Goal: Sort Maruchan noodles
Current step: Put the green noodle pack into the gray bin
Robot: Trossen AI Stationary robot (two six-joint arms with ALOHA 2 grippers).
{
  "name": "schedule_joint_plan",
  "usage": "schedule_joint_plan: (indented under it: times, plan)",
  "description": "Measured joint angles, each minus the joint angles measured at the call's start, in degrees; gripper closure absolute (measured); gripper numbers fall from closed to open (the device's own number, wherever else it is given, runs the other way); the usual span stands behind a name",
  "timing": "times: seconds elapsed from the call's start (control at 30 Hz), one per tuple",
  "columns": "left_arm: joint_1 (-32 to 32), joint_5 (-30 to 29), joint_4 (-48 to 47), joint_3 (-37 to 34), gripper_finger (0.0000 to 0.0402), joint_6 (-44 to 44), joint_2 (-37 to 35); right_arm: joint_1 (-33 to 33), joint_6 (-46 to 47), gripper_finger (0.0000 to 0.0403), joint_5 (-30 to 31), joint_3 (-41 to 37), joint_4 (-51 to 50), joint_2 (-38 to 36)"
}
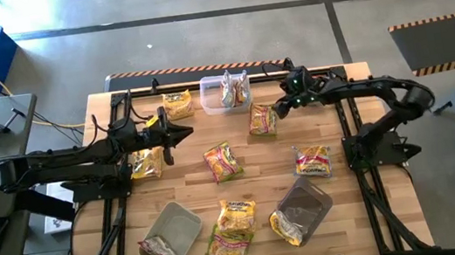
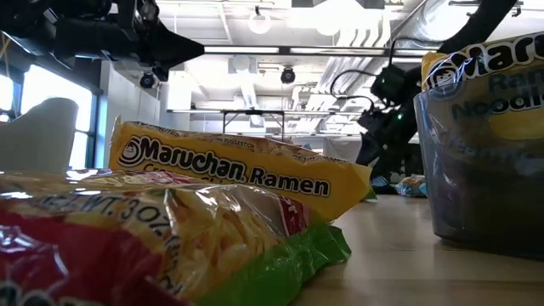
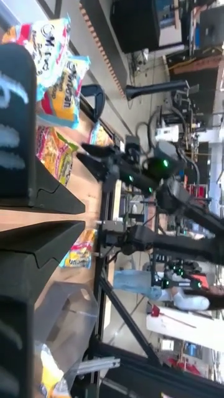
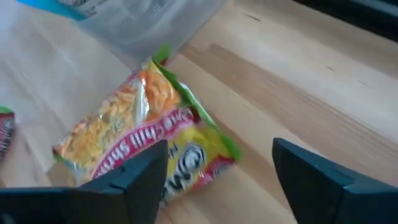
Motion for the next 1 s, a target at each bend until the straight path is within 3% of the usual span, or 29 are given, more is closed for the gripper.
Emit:
schedule_joint_plan:
  times: [0.2, 0.3, 0.43, 0.7, 0.77, 1.0]
  plan:
    - [0.0, 1.46, 0.0, 0.0, 0.0383, -0.02, 0.0, -1.9, -0.73, 0.0121, -11.22, 0.0, 7.98, 7.58]
    - [0.0, 1.48, -0.03, 0.0, 0.0383, -0.02, 0.0, -1.59, -0.82, 0.0139, -12.03, 0.0, 9.06, 10.06]
    - [0.0, 1.48, -0.03, 0.0, 0.0383, -0.02, 0.0, -0.91, -0.8, 0.02, -12.72, 0.07, 9.95, 11.36]
    - [0.0, 1.48, -0.05, 0.0, 0.0383, -0.03, 0.0, 1.56, -1.88, 0.0375, -13.89, 0.11, 12.99, 11.32]
    - [0.0, 1.48, -0.05, 0.0, 0.0383, -0.35, 0.0, 2.46, -2.05, 0.0394, -13.94, 0.09, 14.06, 11.34]
    - [-0.28, 1.46, -1.26, 1.93, 0.0377, -2.03, 1.86, 8.12, -2.83, 0.0399, -13.74, 0.0, 16.56, 9.13]
